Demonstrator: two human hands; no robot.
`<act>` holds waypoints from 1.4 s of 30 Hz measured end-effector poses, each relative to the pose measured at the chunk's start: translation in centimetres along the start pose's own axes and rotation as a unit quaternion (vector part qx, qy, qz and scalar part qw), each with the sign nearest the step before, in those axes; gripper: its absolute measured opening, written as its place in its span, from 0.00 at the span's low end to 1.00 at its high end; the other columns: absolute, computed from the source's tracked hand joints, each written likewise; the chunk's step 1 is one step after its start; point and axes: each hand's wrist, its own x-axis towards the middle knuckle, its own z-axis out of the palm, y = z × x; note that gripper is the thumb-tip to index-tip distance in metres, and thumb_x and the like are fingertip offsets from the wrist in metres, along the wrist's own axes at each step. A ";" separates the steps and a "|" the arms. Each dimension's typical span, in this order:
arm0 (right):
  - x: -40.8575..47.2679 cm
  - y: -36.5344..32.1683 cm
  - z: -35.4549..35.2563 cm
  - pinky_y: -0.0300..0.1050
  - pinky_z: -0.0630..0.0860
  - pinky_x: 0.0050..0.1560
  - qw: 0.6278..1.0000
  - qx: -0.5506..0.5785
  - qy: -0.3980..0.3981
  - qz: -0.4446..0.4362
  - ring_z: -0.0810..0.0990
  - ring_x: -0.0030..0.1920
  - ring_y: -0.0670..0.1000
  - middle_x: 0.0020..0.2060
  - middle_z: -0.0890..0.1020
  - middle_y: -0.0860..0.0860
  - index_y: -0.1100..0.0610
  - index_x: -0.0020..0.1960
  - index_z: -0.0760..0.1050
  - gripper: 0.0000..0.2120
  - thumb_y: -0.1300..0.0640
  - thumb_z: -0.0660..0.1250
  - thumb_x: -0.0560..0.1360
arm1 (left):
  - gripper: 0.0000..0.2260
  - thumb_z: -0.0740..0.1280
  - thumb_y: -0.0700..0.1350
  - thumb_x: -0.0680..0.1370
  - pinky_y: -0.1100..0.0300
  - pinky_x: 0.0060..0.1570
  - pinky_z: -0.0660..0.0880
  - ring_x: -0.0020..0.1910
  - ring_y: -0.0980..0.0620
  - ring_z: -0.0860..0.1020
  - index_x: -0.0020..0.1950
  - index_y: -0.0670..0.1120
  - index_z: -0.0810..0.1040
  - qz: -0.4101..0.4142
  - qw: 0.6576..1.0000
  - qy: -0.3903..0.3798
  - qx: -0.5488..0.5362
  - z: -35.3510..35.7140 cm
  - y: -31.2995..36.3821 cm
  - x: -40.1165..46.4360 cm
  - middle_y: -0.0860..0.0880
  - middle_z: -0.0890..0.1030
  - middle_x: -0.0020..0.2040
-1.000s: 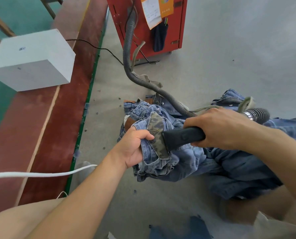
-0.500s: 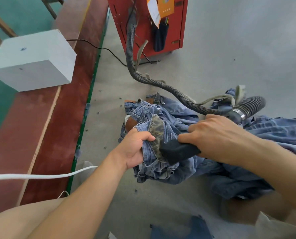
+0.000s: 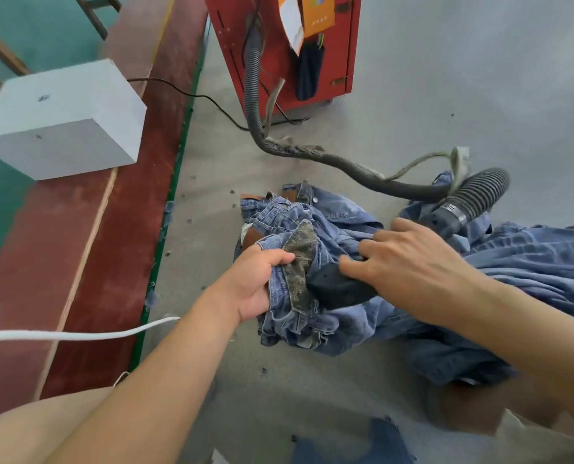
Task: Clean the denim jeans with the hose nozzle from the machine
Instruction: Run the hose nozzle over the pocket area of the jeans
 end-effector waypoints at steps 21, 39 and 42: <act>0.1 1.6 -2.3 0.48 0.77 0.46 0.991 0.119 0.026 0.046 0.81 0.43 0.51 0.42 0.80 0.43 0.41 0.61 0.76 0.16 0.54 0.68 0.76 | 0.13 0.60 0.36 0.83 0.46 0.46 0.84 0.53 0.38 0.86 0.63 0.35 0.81 0.009 0.997 -0.052 -0.056 -0.2 -0.1 -0.3 0.34 0.84 0.57; 0.7 6.1 -2.9 0.53 0.80 0.46 0.970 0.174 0.002 0.167 0.80 0.43 0.51 0.43 0.81 0.41 0.39 0.58 0.75 0.13 0.51 0.72 0.76 | 0.21 0.60 0.28 0.78 0.43 0.55 0.81 0.59 0.37 0.83 0.67 0.39 0.80 0.059 0.979 -0.194 -0.002 -1.5 -1.9 -0.9 0.36 0.83 0.62; 1.1 4.4 -2.2 0.47 0.76 0.43 0.983 0.139 -0.015 0.120 0.79 0.41 0.49 0.40 0.77 0.40 0.40 0.56 0.74 0.14 0.55 0.71 0.75 | 0.22 0.63 0.28 0.76 0.42 0.56 0.81 0.61 0.34 0.82 0.70 0.37 0.77 0.055 0.984 -0.167 0.026 -1.7 -2.1 -0.7 0.33 0.80 0.64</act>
